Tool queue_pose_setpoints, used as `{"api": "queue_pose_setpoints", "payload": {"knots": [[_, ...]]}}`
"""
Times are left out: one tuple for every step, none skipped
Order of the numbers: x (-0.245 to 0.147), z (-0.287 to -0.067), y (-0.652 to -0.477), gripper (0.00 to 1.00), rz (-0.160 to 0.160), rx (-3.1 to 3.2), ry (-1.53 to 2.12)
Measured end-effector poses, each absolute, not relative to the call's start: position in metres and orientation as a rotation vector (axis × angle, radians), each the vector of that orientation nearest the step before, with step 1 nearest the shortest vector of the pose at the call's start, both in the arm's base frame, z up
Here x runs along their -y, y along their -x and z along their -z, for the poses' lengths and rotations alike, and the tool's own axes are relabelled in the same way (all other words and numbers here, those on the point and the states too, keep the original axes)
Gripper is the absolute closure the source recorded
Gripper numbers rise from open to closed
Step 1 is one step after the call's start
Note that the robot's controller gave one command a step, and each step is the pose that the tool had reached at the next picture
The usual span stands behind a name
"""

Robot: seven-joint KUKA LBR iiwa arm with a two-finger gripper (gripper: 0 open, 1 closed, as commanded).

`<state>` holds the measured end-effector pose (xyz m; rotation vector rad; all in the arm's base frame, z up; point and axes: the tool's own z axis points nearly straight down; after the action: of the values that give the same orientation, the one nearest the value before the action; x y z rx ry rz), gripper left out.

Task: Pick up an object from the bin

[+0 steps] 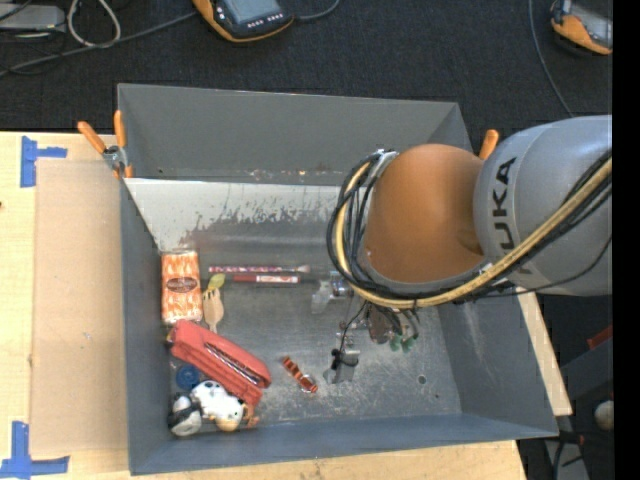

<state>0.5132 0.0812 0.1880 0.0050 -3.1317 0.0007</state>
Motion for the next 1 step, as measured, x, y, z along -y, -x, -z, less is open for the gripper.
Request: {"api": "queue_pose_setpoints", "payload": {"knots": [[-0.0811,-0.1916,-0.5151,0.00,0.000,3.140,0.000]]}}
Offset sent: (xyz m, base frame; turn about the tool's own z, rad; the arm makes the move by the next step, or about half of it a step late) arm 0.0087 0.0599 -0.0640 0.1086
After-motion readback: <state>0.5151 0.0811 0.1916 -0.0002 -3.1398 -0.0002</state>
